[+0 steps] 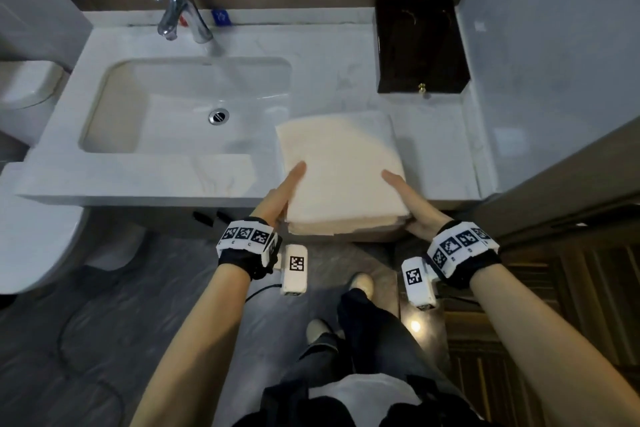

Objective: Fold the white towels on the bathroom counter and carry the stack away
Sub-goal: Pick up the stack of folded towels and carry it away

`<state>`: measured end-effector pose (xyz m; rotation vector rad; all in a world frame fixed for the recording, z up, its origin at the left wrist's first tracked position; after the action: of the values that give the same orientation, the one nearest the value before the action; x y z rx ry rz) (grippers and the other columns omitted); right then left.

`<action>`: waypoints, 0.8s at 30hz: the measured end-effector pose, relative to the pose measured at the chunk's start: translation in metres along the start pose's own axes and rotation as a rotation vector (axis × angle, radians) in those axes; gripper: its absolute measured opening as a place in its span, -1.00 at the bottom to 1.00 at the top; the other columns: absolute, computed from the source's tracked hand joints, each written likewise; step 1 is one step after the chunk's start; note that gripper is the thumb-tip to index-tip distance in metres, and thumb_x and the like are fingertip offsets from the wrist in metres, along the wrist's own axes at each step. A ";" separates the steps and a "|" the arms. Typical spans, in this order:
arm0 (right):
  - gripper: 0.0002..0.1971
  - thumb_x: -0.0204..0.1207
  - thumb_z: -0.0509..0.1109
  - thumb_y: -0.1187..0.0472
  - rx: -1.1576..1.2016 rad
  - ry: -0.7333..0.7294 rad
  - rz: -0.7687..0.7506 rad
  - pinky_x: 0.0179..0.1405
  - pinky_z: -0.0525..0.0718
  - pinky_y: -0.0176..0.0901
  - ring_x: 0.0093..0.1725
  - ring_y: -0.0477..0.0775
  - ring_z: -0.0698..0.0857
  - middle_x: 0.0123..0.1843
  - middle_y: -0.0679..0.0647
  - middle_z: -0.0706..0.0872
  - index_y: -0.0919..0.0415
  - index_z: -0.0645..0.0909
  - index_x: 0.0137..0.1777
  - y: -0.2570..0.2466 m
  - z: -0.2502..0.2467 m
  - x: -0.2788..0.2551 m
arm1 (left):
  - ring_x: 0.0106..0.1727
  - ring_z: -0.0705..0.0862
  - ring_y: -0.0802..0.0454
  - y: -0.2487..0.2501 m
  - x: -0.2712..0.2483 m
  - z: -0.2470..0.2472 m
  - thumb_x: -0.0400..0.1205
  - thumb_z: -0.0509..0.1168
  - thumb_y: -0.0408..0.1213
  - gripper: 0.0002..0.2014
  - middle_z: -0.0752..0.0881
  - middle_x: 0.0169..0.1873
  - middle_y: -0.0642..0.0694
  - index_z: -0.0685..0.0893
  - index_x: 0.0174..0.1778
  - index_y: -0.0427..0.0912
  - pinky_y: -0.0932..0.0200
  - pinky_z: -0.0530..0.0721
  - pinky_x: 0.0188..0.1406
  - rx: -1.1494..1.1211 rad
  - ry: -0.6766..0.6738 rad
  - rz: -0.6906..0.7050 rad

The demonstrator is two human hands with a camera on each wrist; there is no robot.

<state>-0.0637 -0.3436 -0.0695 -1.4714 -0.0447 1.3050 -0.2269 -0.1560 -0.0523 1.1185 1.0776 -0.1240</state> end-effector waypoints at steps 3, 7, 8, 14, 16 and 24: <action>-0.45 0.40 0.43 -0.21 0.060 0.009 -0.022 0.20 0.63 -0.06 0.18 0.00 0.76 0.18 0.02 0.79 0.05 0.59 0.32 0.008 0.001 -0.008 | 0.30 0.67 -0.13 -0.012 -0.013 -0.001 0.19 0.47 0.37 -0.20 0.76 0.19 -0.14 0.65 0.23 -0.08 -0.17 0.48 0.47 -0.028 -0.066 0.022; -0.35 0.20 0.54 -0.30 0.104 -0.048 0.023 -0.07 0.75 -0.17 0.16 -0.01 0.76 0.19 0.02 0.79 0.00 0.62 0.25 0.022 0.004 -0.016 | 0.23 0.71 -0.04 -0.026 -0.028 -0.004 0.15 0.52 0.30 -0.21 0.79 0.12 -0.09 0.66 0.22 -0.10 -0.07 0.54 0.41 -0.064 -0.047 0.011; -0.34 0.18 0.56 -0.29 0.120 -0.057 0.032 -0.12 0.76 -0.17 0.15 0.01 0.77 0.18 0.04 0.79 0.01 0.62 0.24 0.025 0.005 -0.016 | 0.20 0.72 -0.02 -0.029 -0.032 -0.005 0.19 0.50 0.31 -0.27 0.81 0.08 -0.06 0.69 0.17 -0.07 -0.03 0.57 0.35 -0.073 -0.033 0.008; -0.47 0.24 0.56 -0.21 0.099 -0.171 0.076 -0.18 0.78 -0.10 0.10 0.09 0.79 0.16 0.11 0.80 0.05 0.70 0.16 0.026 0.021 -0.019 | 0.18 0.75 -0.01 -0.051 -0.059 -0.019 0.33 0.40 0.34 -0.36 0.80 0.10 -0.06 0.71 0.16 -0.05 0.02 0.63 0.21 -0.171 -0.025 0.022; -0.48 0.27 0.54 -0.21 0.008 -0.246 0.078 -0.13 0.77 -0.16 0.16 0.08 0.77 0.20 0.10 0.78 0.03 0.72 0.18 0.018 0.032 -0.018 | 0.23 0.73 -0.01 -0.059 -0.073 -0.030 0.31 0.41 0.35 -0.33 0.78 0.15 -0.04 0.67 0.22 -0.01 -0.03 0.61 0.25 -0.218 0.002 0.027; -0.20 0.18 0.54 -0.17 -0.300 -0.486 -0.013 0.03 0.70 -0.12 0.17 0.06 0.76 0.18 0.07 0.79 0.18 0.50 0.41 -0.011 0.139 -0.002 | 0.07 0.78 0.09 -0.102 -0.140 -0.083 0.49 0.29 0.24 -0.56 0.81 0.05 0.06 0.68 0.16 0.06 0.02 0.73 0.03 -0.501 0.394 0.117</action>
<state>-0.1561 -0.2478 -0.0291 -1.3594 -0.5879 1.6722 -0.4108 -0.1992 -0.0167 0.7594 1.2947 0.4556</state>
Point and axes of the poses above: each hand's wrist, its own x-axis towards the middle knuckle, its own z-axis out of the palm, y = z × x, the point moved 3 cm from there along x, towards the middle knuckle
